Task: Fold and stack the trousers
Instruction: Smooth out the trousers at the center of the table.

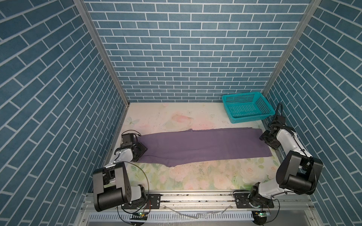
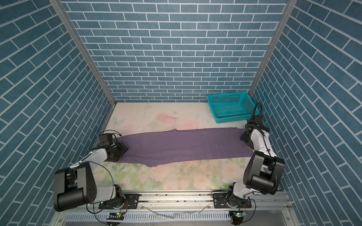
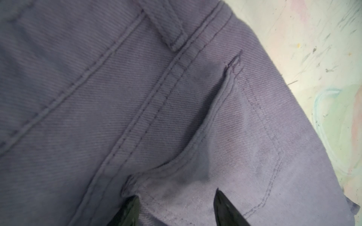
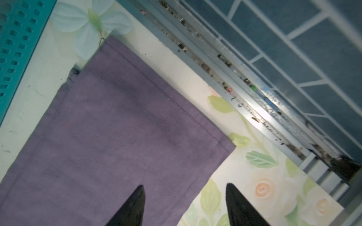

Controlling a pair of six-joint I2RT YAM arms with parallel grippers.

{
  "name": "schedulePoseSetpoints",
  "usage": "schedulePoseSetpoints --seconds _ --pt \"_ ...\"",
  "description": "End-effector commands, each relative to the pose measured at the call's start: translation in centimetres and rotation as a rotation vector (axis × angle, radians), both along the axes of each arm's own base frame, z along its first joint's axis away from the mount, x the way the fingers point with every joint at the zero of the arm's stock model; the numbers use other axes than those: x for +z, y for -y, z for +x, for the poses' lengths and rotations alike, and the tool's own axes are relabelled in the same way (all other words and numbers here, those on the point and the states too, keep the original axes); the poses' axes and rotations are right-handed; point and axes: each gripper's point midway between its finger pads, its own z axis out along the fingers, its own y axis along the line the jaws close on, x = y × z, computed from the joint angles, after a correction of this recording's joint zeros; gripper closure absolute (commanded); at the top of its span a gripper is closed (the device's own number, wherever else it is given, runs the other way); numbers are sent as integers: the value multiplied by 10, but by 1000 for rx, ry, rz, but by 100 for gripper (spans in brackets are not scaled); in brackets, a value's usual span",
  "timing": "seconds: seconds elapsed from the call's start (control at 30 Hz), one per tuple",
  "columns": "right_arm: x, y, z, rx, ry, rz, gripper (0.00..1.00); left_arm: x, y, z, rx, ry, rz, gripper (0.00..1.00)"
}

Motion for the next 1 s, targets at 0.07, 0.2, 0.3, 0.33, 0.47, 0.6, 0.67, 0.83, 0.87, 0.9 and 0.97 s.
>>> schedulePoseSetpoints --seconds 0.07,0.2,0.3,0.33,0.47,0.6,0.67,0.83,0.87,0.9,0.97 --pt "-53 -36 -4 55 -68 198 30 -31 6 -33 1 -155 -32 38" --pt "-68 -36 -8 48 -105 192 29 -29 4 -33 5 -155 -24 38" --pt "-74 -33 -7 36 -110 185 29 -28 4 -34 7 -159 -21 38" --pt "-77 -33 -6 32 -112 186 29 -28 4 -34 8 -159 -19 38" --pt "-93 -32 -2 9 -133 207 31 -28 4 -35 9 -162 -18 38" --pt "-102 -36 12 23 -95 238 54 -27 2 -38 14 -167 -9 38" --pt "-100 -37 21 30 -50 262 71 -27 2 -39 13 -169 -4 38" --pt "-94 -36 29 34 -23 266 100 -27 1 -40 14 -177 4 38" --pt "-90 -34 30 32 -15 256 100 -26 0 -40 16 -175 10 38" --pt "-87 -31 29 31 -8 244 100 -25 -1 -41 18 -178 14 38" --pt "-77 -25 30 21 21 216 100 -23 -2 -40 19 -173 20 38"
